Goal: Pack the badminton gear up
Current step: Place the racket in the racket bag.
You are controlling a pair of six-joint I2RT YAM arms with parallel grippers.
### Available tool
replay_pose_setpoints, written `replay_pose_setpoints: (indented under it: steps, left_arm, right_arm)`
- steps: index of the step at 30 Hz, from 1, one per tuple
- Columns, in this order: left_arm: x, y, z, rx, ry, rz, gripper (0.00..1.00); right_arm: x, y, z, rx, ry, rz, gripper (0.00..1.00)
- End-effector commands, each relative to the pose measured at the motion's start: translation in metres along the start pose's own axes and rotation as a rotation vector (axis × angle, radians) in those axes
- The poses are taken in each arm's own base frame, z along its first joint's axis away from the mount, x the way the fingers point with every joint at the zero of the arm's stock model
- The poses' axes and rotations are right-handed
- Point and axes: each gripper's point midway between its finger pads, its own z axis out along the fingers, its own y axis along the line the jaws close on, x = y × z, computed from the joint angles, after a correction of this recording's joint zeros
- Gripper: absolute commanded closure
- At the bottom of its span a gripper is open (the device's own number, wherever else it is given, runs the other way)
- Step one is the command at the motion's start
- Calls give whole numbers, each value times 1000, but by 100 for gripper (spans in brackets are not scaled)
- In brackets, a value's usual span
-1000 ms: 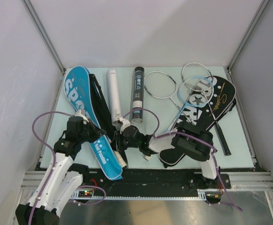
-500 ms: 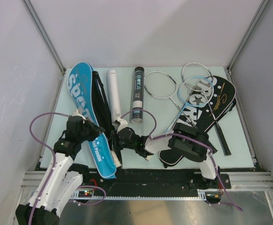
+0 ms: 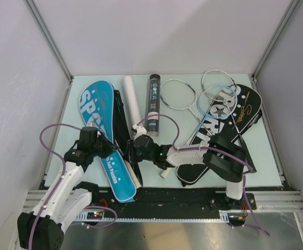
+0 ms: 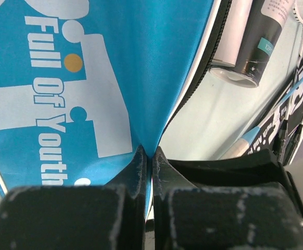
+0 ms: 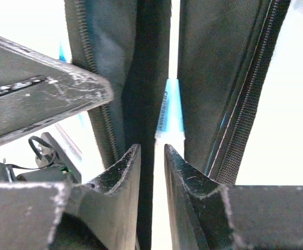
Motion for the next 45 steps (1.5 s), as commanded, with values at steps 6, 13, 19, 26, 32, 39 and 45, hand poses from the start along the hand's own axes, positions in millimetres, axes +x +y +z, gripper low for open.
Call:
replay_pose_setpoints:
  steps: [6,13,19,26,32,39,45]
  left_arm:
    - [-21,-19,-4,52,-87,-18,100]
    - [-23,-22,-3,62,-92,-23,100]
    - [-22,-21,0,67,-88,-24,100]
    - [-19,-19,3,70,-87,-30,100]
    - [-16,-16,7,73,-81,-42,100]
    - [-12,-9,14,68,-80,-65,100]
    - [-8,-5,18,77,-78,-77,100]
  right_arm:
    - [2,18,-7,-58,28,34,71]
    - [0,14,-22,-33,62,6,61]
    - [5,-2,-44,26,104,-18,64]
    - [22,-20,-54,73,148,-17,70]
    - [47,-24,-45,69,209,-19,73]
    - [52,12,-40,-73,216,7,75]
    - [69,25,-33,-148,267,54,74]
